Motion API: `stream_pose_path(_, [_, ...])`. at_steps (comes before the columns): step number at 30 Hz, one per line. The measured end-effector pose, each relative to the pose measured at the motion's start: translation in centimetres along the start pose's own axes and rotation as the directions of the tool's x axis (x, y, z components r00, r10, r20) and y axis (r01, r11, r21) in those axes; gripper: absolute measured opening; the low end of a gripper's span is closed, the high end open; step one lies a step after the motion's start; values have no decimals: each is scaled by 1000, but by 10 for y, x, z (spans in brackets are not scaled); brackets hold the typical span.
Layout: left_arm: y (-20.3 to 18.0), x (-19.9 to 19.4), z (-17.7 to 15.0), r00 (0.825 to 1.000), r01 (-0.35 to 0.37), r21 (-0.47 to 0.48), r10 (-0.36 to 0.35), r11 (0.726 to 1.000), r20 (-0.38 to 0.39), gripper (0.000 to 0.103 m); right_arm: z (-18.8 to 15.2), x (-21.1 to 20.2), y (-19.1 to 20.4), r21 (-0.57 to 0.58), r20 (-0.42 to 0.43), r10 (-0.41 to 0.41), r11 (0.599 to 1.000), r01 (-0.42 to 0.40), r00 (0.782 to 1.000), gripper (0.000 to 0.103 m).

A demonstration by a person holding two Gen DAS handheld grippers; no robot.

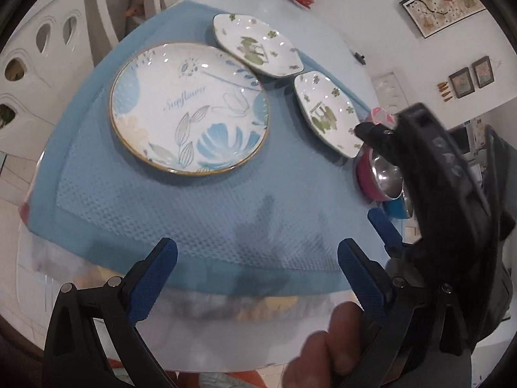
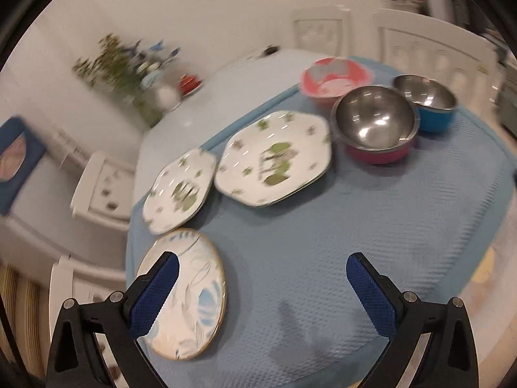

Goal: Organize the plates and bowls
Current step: 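Close both grippers on the rim of the round Sunflower plate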

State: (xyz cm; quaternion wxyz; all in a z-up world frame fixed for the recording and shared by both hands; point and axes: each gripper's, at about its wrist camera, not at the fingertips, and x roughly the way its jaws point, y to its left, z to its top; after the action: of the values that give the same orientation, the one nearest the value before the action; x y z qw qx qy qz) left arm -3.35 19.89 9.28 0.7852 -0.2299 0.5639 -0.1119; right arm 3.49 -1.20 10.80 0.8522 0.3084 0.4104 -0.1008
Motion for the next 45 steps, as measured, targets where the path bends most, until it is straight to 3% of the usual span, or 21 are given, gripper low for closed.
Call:
stream_pose_path(5, [8,-4,5,992,-114,57,110,992,54,99,-3,0,-7,49,-18,139,989,-138,990,103])
stream_pose_path(7, [14,-1,10,989,-144,69,141,987,49,99,-3,9,-9,90,-88,270,961,-262,959,103])
stream_pose_path(9, [23,5,17,984,-175,73,173,982,30,99,-7,22,-2,90,-151,331,943,-321,931,103])
stream_pose_path(13, [54,14,33,971,-239,25,238,971,39,99,-16,36,16,-93,-230,245,958,-272,942,103])
stream_pose_path(16, [73,14,50,939,-329,14,325,944,112,99,-26,48,33,-258,-268,128,945,-199,955,103])
stream_pose_path(18, [83,18,68,927,-354,31,346,935,141,99,-35,58,46,-369,-269,47,918,-148,962,103])
stream_pose_path(24, [93,22,110,891,-433,124,403,893,209,99,-35,80,61,-488,-301,-18,862,-138,953,95])
stream_pose_path(28, [88,33,122,906,-414,257,371,873,202,99,-31,98,65,-461,-348,-18,874,-154,937,83])
stream_pose_path(31, [87,40,125,916,-397,294,353,869,192,97,-31,109,67,-465,-359,-33,873,-148,933,79])
stream_pose_path(37, [96,65,137,946,-323,259,313,910,81,68,-28,120,70,-458,-370,-33,876,-152,928,70])
stream_pose_path(39, [100,69,139,954,-298,250,295,921,52,51,-26,126,71,-453,-375,-36,879,-149,926,65])
stream_pose_path(41, [101,68,139,958,-287,251,283,924,56,46,-24,130,70,-446,-379,-32,882,-152,925,62])
stream_pose_path(43, [100,66,140,961,-277,260,271,925,57,33,-23,133,70,-439,-384,-22,884,-162,923,57])
stream_pose_path(45, [100,67,141,961,-275,263,270,925,54,30,-23,138,70,-434,-394,-16,884,-171,919,51])
